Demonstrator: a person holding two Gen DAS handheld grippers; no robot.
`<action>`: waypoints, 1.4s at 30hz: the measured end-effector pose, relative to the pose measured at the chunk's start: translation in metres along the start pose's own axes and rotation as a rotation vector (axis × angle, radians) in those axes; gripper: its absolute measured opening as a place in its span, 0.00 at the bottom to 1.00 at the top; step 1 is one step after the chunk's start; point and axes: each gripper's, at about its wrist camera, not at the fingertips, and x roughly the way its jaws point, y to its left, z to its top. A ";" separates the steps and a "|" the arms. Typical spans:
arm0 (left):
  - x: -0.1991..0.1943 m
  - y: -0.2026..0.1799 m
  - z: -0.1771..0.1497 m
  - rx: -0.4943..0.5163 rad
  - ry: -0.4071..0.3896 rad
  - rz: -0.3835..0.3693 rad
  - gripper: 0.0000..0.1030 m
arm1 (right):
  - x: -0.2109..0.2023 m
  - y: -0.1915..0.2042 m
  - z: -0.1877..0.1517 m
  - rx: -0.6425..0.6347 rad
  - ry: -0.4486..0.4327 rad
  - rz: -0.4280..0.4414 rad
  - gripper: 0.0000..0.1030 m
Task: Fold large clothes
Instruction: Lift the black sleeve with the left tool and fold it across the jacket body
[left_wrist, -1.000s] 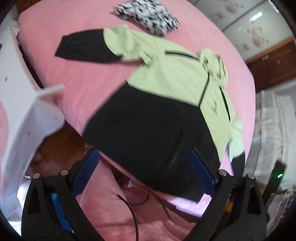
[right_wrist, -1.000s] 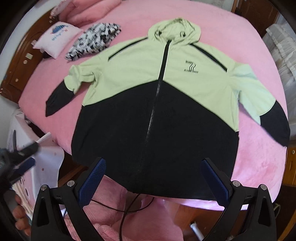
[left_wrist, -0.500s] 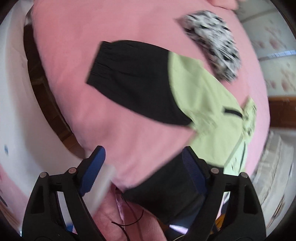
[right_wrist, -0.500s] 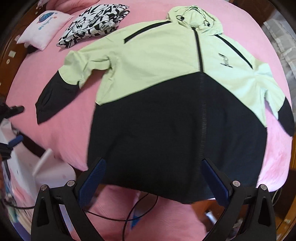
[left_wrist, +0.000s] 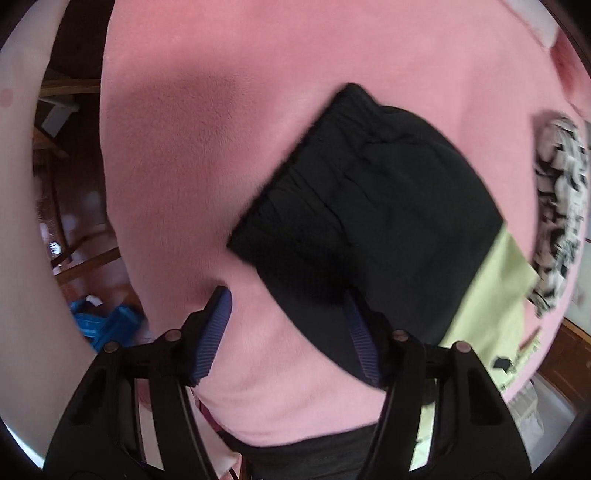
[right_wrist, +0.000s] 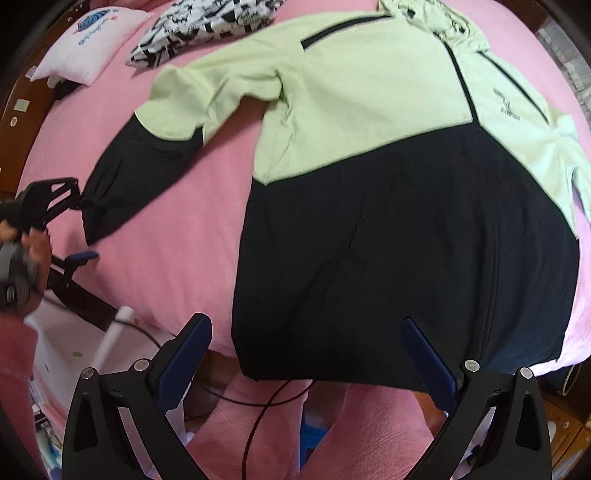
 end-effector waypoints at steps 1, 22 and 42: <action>0.007 0.000 0.005 -0.012 0.001 0.007 0.58 | 0.004 -0.002 -0.001 0.008 0.010 0.006 1.00; -0.108 -0.098 -0.077 0.194 -0.728 -0.135 0.05 | -0.020 -0.114 0.030 0.121 -0.077 -0.016 1.00; -0.035 -0.377 -0.424 1.100 -0.634 -0.253 0.05 | -0.037 -0.269 0.043 0.315 -0.097 0.048 1.00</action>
